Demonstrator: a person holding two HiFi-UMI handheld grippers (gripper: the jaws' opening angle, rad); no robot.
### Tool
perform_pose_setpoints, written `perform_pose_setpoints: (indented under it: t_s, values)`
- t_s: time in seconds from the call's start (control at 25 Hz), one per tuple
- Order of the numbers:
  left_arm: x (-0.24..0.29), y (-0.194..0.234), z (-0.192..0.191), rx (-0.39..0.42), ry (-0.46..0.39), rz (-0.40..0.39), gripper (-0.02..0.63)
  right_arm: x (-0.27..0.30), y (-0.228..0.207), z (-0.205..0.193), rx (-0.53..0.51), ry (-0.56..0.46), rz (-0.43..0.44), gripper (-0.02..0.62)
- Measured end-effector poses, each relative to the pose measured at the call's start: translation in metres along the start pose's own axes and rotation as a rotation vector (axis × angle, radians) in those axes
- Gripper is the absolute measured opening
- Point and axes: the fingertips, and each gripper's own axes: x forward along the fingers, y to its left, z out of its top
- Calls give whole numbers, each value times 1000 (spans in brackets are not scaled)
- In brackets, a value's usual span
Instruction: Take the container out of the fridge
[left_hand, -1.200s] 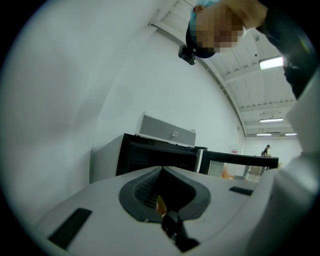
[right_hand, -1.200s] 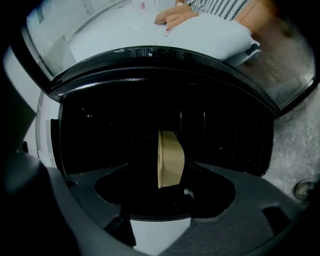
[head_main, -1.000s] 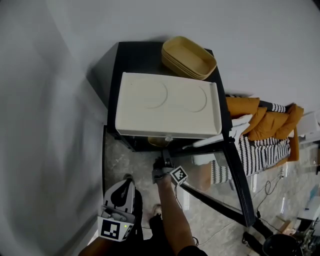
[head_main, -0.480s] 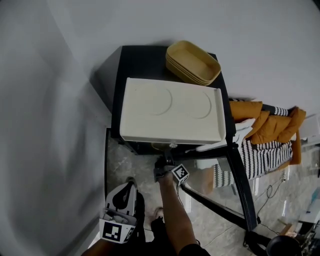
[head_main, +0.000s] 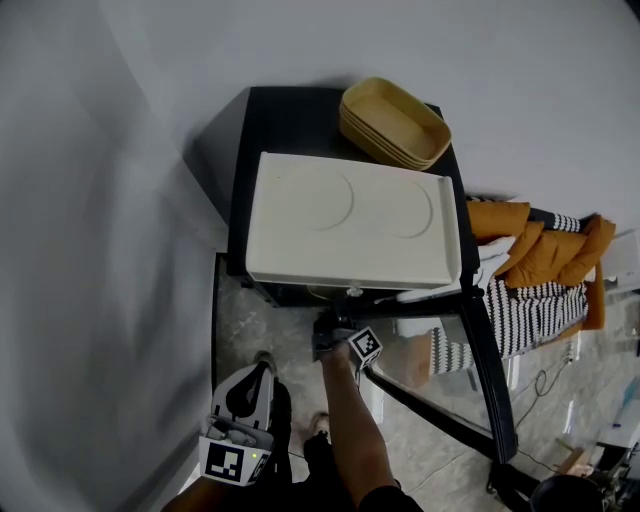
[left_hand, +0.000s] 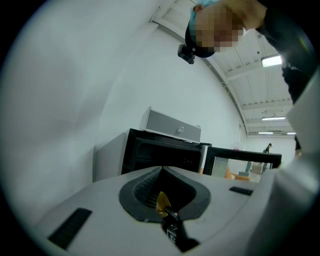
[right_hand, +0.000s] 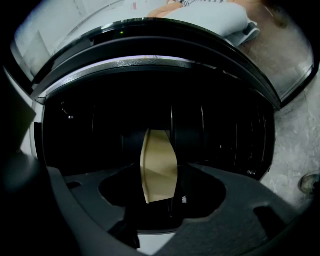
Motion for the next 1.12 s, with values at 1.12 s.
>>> perform_pose_setpoints:
  t_s: [1.12]
  values:
    - [-3, -6, 11, -1, -5, 13, 3, -11, 6, -4, 14, 43, -28, 195]
